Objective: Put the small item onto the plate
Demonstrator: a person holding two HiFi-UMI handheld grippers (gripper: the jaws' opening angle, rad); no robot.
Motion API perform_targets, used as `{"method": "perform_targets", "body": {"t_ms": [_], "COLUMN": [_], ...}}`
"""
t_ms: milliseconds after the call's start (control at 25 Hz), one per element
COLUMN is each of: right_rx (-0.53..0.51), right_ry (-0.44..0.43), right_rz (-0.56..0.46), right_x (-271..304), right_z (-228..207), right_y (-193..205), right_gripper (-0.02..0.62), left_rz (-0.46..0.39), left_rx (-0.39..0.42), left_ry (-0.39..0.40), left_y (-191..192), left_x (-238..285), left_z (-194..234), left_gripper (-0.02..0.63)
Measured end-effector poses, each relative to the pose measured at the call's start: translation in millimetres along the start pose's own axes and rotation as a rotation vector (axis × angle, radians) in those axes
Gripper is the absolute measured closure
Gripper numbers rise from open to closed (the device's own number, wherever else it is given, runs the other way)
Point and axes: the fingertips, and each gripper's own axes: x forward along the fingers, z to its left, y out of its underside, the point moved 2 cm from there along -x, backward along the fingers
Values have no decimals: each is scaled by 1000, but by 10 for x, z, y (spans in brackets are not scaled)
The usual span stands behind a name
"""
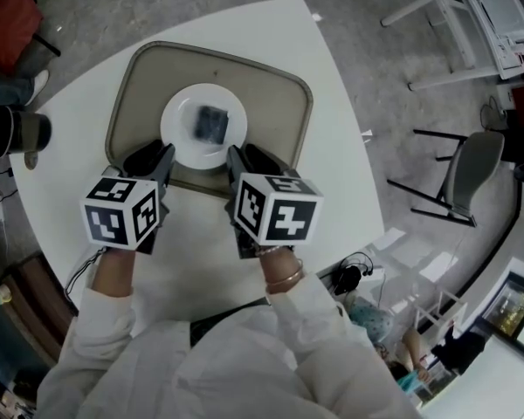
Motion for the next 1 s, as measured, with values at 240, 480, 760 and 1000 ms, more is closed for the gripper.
{"method": "perform_targets", "body": {"t_ms": [240,480,760,1000], "right_rx": [-4,-25,-70,-86], "right_ry": [19,28,-13,-46], "right_rz": [-52,-128,-250,-390], "right_x": [-140,-420,-881,-1334], "right_z": [-1,146,550,995], "right_y": [0,-9,138,331], "right_gripper": [494,494,562,580], "left_rz": [-32,-94,-194,-298], "left_rx": [9,14,33,51], "left_ry": [-4,23,92,133], "left_y": [37,28,29,86], "left_x": [-119,-403,-945,-1545], "left_z": [18,-43,-158,-202], "left_gripper": [529,531,535,575]}}
